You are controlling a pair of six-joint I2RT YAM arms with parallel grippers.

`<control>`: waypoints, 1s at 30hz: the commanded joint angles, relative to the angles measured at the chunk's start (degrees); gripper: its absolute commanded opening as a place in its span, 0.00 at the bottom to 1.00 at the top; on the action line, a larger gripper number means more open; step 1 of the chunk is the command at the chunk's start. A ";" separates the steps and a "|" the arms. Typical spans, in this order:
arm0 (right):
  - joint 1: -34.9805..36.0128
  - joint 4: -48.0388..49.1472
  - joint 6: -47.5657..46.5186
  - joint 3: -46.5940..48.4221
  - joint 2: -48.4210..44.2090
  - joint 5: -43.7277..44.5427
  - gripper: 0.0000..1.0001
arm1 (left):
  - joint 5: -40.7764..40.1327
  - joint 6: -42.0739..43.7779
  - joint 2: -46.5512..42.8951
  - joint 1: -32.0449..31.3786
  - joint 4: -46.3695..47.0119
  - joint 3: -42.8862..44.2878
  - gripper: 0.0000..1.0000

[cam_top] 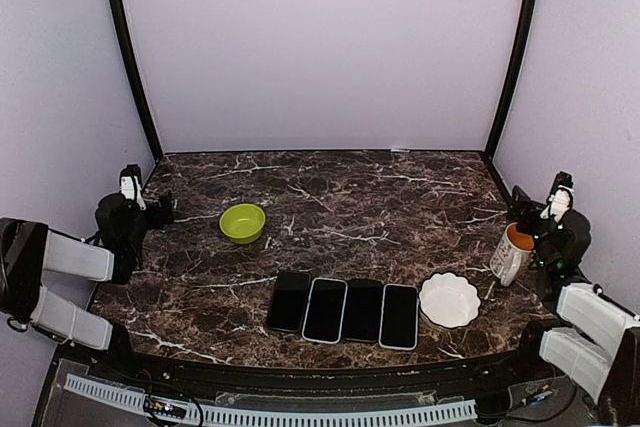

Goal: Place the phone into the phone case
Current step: Press the corner of the phone case at the top left corner of the phone case.

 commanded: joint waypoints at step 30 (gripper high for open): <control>-0.45 45.92 -4.65 -2.58 40.29 -11.13 0.98 | 7.45 2.88 15.18 3.76 20.60 -3.29 0.99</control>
